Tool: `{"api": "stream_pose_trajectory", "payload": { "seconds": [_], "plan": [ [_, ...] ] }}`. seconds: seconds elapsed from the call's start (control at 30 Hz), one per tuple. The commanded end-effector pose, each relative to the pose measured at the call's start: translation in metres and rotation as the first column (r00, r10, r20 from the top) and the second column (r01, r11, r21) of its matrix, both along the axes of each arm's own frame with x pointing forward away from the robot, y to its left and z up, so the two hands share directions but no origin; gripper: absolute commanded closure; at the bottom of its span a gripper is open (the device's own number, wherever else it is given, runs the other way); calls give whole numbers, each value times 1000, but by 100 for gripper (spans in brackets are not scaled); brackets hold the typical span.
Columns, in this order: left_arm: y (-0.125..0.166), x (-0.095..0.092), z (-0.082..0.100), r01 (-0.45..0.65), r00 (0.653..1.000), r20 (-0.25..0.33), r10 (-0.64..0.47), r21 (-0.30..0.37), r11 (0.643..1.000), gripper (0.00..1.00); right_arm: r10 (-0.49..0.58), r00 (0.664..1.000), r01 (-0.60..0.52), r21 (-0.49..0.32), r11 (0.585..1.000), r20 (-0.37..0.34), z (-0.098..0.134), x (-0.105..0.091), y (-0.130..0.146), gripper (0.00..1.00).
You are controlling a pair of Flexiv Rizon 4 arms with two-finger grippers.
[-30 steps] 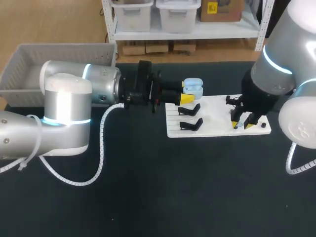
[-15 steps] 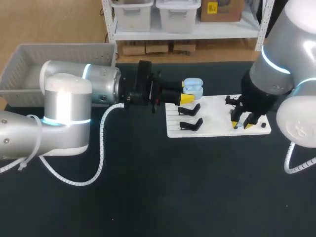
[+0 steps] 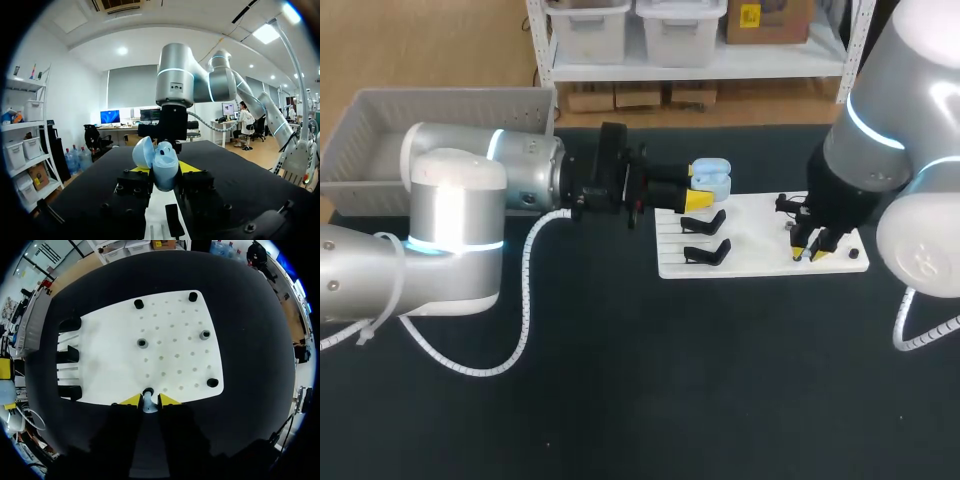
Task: Pick up each earbud case from the left stands, insert the matching earbuds, close the lid, and place the case in the box.
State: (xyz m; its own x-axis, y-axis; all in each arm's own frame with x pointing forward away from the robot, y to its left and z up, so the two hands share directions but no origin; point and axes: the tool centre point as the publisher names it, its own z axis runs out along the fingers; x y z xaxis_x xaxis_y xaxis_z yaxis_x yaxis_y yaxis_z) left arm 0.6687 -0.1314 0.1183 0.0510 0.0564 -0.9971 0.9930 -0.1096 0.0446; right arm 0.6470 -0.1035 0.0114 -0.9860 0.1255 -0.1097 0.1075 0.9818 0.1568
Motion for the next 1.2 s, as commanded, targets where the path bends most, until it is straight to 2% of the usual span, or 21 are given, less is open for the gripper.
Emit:
{"api": "stream_pose_trajectory", "payload": {
  "seconds": [0.03,0.13,0.23,0.5,0.57,0.77,0.9,1.2],
  "plan": [
    [0,-1,-1,-4,1000,3,4,-3,1000,100,9,1000,-9,2,1000,16,13,-9,0,100],
    [0,-1,-1,-4,1000,3,4,-3,1000,100,26,1000,-26,1,1000,7,26,-14,1,100],
    [0,-1,-1,-4,1000,3,4,-3,1000,100,38,999,-39,7,999,27,43,-17,-1,100],
    [0,-1,-1,-4,1000,3,4,-3,1000,100,142,987,-140,-35,990,76,109,-20,3,100],
    [0,-1,-1,-4,1000,3,4,-3,1000,100,206,977,-201,-88,976,47,124,-20,8,100],
    [0,-1,-1,-4,1000,3,4,-3,1000,100,343,937,-325,-182,928,73,161,-26,30,100],
    [0,-1,-1,-4,1000,3,4,-3,1000,100,362,929,-343,-184,921,81,174,-23,40,100],
    [0,-1,-1,-4,1000,3,4,-3,1000,100,362,929,-343,-184,921,81,174,-23,40,100]
  ]
}}
